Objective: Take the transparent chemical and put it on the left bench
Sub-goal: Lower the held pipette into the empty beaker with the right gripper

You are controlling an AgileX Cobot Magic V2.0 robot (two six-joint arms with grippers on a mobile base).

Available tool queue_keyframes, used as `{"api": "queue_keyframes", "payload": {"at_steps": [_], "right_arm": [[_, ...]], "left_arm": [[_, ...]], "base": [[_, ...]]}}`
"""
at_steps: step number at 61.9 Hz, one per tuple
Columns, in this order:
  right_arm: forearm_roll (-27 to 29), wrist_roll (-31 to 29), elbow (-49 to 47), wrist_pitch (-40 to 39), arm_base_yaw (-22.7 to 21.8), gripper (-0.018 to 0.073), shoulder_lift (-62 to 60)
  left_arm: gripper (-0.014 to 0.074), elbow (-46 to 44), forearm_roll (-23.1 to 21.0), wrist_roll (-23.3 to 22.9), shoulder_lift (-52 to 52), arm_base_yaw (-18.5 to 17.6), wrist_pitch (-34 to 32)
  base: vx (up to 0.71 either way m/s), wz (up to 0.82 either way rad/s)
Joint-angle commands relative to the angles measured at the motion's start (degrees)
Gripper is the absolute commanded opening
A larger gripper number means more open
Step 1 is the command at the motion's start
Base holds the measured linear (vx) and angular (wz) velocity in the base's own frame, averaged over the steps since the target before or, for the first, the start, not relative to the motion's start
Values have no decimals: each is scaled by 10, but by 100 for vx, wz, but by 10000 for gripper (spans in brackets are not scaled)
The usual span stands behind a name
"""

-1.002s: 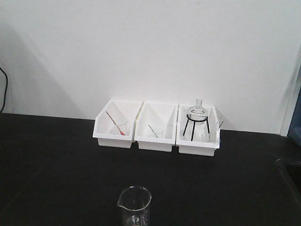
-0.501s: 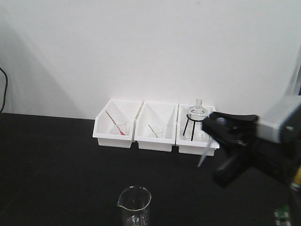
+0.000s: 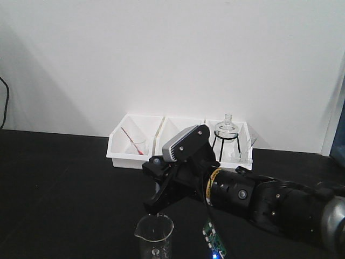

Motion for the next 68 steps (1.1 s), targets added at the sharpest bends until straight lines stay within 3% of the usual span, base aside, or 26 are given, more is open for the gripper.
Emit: {"api": "queue_keyframes", "payload": {"at_steps": [1,13,22,36,46,53,68], "right_arm": [[19,0,-22,-31,8,0,-11],[19,-1,-22,-2,15,24,27],[19,-1,-22,2,15,94,53],[24,3,-22,20,15,328,70],[75,41,-22,40,13,496,69],[71,79,-15,48,13,524,44],[-14,88,85,126,13,523,-144]], "left_arm": [[-3,9,0,-4,-11,-1,-45],[-3,9,0,-4,-11,-1,-45],[-3,9,0,-4,-11,-1,-45],[-3,9,0,-4,-11,-1,-45],[-3,9,0,-4,-11,-1,-45],[-3,9,0,-4,-11,-1,-45],[-3,9,0,-4,-11,-1,-45]], "base": [[0,0],[0,0],[0,0],[0,0],[0,0],[0,0],[0,0]]}}
